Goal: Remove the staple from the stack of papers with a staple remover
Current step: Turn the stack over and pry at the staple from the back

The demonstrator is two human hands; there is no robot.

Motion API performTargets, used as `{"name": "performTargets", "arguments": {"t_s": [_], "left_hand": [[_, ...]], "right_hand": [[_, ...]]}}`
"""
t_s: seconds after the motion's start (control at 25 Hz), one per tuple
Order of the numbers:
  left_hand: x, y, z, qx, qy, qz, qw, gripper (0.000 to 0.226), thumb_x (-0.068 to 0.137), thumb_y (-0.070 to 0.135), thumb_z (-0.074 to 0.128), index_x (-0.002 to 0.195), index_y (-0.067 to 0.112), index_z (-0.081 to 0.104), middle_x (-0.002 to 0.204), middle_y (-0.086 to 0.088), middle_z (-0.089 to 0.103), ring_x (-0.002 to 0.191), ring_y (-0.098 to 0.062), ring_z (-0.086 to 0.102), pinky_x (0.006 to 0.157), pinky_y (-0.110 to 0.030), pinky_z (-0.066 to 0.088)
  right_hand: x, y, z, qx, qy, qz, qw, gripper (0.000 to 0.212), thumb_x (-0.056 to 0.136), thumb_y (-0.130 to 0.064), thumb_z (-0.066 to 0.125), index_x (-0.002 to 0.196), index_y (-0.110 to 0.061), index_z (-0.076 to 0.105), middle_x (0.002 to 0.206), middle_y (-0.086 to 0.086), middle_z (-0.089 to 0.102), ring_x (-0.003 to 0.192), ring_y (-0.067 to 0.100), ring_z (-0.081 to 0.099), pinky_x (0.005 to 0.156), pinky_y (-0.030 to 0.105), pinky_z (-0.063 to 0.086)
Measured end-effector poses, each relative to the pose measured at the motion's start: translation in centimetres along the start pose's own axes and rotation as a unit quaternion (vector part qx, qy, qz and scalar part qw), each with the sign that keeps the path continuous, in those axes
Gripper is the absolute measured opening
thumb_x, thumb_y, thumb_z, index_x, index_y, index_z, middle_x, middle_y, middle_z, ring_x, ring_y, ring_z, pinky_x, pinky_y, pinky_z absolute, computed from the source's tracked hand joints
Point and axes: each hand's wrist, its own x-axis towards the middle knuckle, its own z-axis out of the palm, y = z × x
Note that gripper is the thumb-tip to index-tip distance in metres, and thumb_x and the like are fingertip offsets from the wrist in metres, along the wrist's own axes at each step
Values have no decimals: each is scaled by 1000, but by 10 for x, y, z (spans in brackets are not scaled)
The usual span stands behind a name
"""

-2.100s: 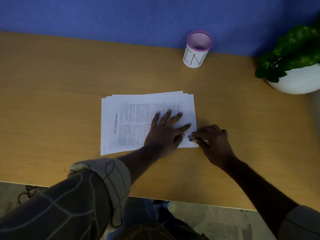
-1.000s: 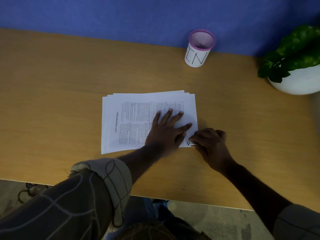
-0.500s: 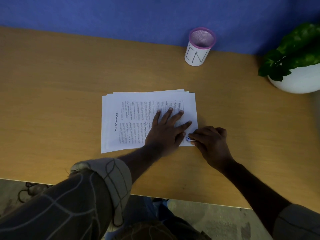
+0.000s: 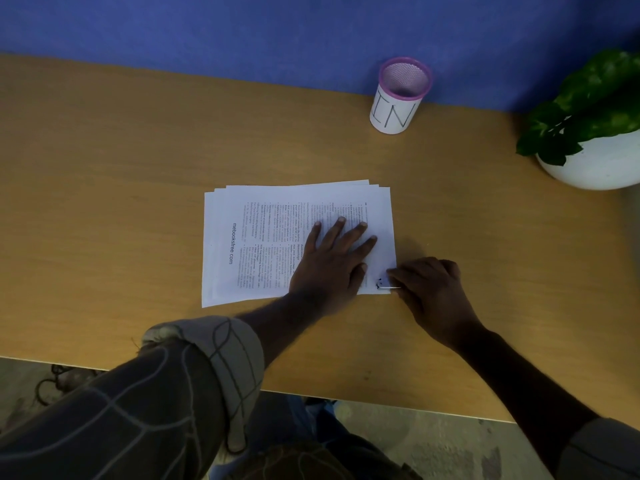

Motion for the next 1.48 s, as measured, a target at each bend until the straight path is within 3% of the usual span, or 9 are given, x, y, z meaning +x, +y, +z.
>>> {"name": "performTargets", "arguments": {"t_s": [0.2, 0.36, 0.52, 0.64, 0.84, 1.48], "left_hand": [[0, 1, -3, 1, -8, -2, 1000, 53, 102, 39, 36, 154, 29, 32, 165, 2, 30, 154, -30, 20, 123, -59, 15], [-1, 3, -6, -8, -9, -5, 1000, 53, 101, 37, 37, 154, 28, 35, 164, 2, 32, 154, -30, 21, 123, -59, 15], [-1, 3, -8, 0, -16, -4, 1000, 54, 101, 38, 33, 154, 28, 35, 165, 1, 31, 154, -31, 21, 123, -60, 16], [0, 3, -7, 2, -20, -4, 1000, 53, 101, 39, 34, 154, 28, 33, 165, 1, 31, 154, -31, 21, 122, -61, 17], [-1, 3, -6, 5, -25, -1, 1000, 53, 102, 39, 37, 154, 28, 32, 166, 0, 29, 155, -32, 19, 123, -61, 16], [-2, 5, -4, 41, -44, 18, 998, 57, 104, 41, 23, 159, 25, 22, 169, -3, 17, 155, -36, 12, 121, -65, 13]], "right_hand": [[17, -3, -17, 51, -67, -24, 996, 30, 92, -27, 61, 119, -15, 64, 109, 8, 71, 94, 24, 67, 80, 41, 53], [25, -1, -26, 98, -120, 39, 987, 50, 82, -39, 73, 124, -17, 57, 112, 3, 68, 87, 15, 63, 75, 25, 49], [25, 1, -32, 41, -69, 1, 997, 34, 84, -22, 73, 117, -16, 67, 114, 5, 71, 96, 23, 67, 80, 33, 51], [25, 1, -28, 14, -31, -43, 998, 30, 79, -14, 78, 108, -12, 72, 99, 10, 74, 87, 27, 67, 68, 39, 57], [23, 1, -17, 3, 7, -62, 998, 30, 77, -17, 78, 106, -12, 72, 87, 8, 73, 76, 23, 64, 55, 30, 50], [21, 0, -9, 21, 8, -57, 998, 31, 81, -18, 75, 111, -11, 71, 80, 8, 68, 68, 21, 61, 58, 28, 47]]}}
